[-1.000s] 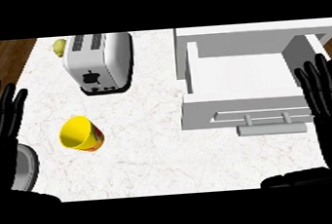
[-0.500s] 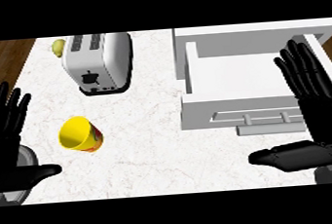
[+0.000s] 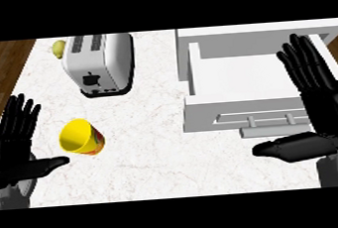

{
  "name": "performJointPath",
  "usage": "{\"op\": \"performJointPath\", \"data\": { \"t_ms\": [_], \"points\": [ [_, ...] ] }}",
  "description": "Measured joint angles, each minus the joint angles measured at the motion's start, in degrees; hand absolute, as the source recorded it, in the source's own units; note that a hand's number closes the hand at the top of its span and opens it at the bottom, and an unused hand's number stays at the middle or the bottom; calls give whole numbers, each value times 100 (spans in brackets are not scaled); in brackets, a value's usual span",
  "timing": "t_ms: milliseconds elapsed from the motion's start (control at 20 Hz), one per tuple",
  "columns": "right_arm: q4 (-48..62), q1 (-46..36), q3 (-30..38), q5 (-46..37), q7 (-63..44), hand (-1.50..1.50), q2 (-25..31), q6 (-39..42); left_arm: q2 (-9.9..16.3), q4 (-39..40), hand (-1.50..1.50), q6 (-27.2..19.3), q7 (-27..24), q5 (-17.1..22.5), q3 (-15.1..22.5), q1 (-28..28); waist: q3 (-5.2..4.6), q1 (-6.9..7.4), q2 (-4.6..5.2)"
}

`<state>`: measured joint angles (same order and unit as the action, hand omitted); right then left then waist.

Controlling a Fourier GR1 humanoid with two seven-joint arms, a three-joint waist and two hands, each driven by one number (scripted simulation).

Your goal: Pick up the cup, place it into the drawer and close the drawer

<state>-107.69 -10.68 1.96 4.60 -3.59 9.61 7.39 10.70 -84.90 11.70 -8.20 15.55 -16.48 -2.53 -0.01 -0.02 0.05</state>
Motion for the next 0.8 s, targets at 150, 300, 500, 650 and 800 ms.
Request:
{"op": "performJointPath", "data": {
  "t_ms": [150, 300, 500, 650, 800],
  "points": [
    [143, -220, 138, 58, -22, -150, 73, 57, 74, 610, -150, 32, -373, -185, -78, -73, 1, -2, 2],
    [-62, -150, 155, 70, -120, -150, 74, 73, 133, 1230, -150, 36, -697, -333, -134, -202, 0, -12, -1],
    [-7, -175, 168, 30, -73, -150, 31, 81, 214, 2176, -150, 147, -1302, -483, -206, -352, -1, -14, 0],
    [148, -350, 256, 69, -90, -150, 45, 92, 232, 3018, -150, 112, -1801, -656, -213, -677, -2, -20, 4],
    [176, -503, 369, 161, -207, -150, 110, 127, 285, 3710, -150, 91, -2294, -818, -216, -832, -3, -22, 4]
  ]
}}
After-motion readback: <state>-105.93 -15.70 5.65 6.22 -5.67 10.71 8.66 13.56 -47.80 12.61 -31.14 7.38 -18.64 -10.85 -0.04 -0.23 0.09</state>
